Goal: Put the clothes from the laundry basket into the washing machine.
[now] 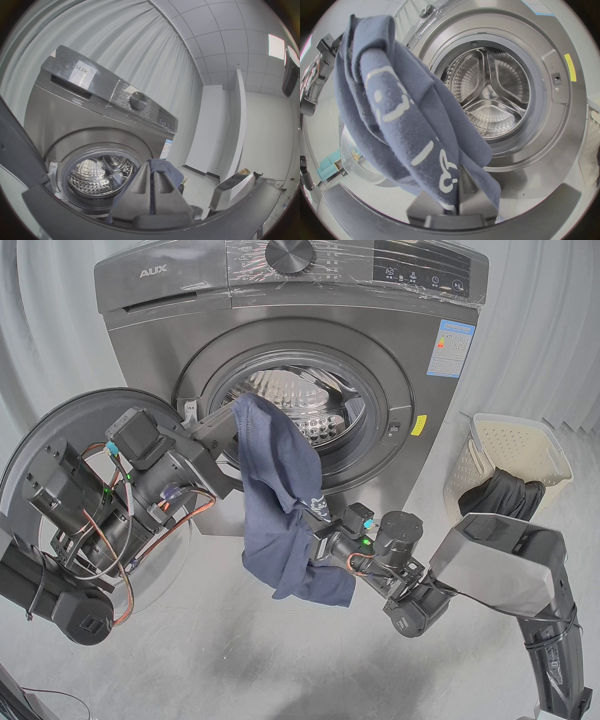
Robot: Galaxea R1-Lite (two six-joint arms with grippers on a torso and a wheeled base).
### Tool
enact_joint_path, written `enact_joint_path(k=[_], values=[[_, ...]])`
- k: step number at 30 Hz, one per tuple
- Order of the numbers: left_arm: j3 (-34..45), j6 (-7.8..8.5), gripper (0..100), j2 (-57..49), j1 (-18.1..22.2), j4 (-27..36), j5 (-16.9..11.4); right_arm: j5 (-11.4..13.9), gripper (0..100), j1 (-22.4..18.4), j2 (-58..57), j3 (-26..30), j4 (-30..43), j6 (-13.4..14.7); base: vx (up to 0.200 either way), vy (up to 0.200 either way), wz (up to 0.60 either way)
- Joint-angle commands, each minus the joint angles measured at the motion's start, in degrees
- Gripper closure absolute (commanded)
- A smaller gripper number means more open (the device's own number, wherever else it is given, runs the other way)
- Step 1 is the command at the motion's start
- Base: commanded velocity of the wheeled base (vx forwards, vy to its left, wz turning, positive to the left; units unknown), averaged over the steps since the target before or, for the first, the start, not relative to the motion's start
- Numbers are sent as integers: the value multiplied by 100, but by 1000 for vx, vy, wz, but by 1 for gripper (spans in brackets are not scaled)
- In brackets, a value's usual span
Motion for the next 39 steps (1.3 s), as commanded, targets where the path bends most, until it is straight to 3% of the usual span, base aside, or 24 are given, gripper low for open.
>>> enact_joint_path(k=[1, 7, 11, 15, 18, 37, 38, 39], values=[[115, 23, 100, 185, 465, 7, -60, 24, 100, -217, -692, 603, -104, 6, 0, 0, 0], [554, 58, 100, 730, 834, -10, -289, 42, 100, -349, -1334, 796, -43, 6, 0, 0, 0], [765, 269, 100, 1196, 1010, -10, -482, 42, 100, -349, -1527, 796, -16, 6, 0, 0, 0], [791, 497, 100, 1592, 1072, -19, -500, 33, 100, -296, -1562, 796, -34, 6, 0, 0, 0], [791, 568, 100, 1811, 1107, -19, -491, 15, 100, -261, -1562, 796, -51, 6, 0, 0, 0], [642, 541, 100, 2172, 1054, -28, -491, -2, 100, -68, -1720, 822, -25, 6, 0, 0, 0], [633, 533, 0, 2172, 1054, -28, -491, -2, 100, -59, -1720, 822, -25, 6, 0, 0, 0], [642, 533, 0, 2172, 1054, -28, -491, -2, 100, -68, -1711, 822, -25, 6, 0, 0, 0]])
